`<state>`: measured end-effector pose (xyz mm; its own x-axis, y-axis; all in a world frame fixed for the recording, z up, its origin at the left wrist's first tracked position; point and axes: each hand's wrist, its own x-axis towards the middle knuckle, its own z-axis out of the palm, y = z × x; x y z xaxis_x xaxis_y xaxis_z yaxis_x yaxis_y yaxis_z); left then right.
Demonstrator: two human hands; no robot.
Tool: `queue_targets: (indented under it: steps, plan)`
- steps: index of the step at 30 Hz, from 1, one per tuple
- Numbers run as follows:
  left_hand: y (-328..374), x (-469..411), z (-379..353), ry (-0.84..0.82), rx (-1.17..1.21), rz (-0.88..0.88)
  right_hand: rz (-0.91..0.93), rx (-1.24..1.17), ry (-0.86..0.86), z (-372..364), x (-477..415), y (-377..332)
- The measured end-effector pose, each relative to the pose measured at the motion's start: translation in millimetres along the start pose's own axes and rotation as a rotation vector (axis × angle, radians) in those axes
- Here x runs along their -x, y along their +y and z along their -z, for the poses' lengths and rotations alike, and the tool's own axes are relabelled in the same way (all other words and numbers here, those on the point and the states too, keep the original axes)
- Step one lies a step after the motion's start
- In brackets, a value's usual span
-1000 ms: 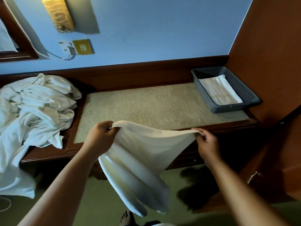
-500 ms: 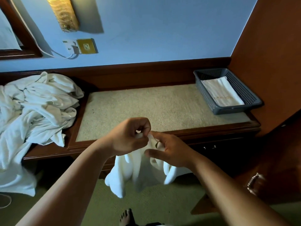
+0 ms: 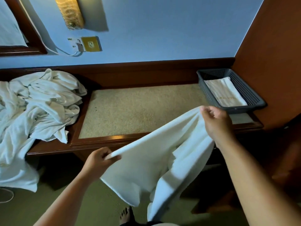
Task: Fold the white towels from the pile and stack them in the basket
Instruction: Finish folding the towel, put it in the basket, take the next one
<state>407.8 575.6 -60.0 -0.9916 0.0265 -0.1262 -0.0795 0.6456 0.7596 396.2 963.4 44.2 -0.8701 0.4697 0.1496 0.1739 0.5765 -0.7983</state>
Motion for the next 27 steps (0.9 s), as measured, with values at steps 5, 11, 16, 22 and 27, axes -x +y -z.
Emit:
queue_targets:
  steps: [5,11,16,22,27]
  plan:
    - [72,-2,1,-0.014,-0.085,-0.304,0.036,0.264,-0.589,-30,30,4]
    - [155,6,-7,-0.271,-0.085,-0.576,0.260,0.020,-0.817,-65,76,-13]
    - [102,-13,20,-0.453,-0.353,-0.322,0.106,-0.204,-0.404,-29,40,12]
    - [71,-19,37,-0.133,0.260,-0.147,-0.009,-0.238,-0.269,-13,23,31]
    - [86,-19,34,-0.150,1.011,0.086,-0.052,-0.224,-0.233,-23,21,36]
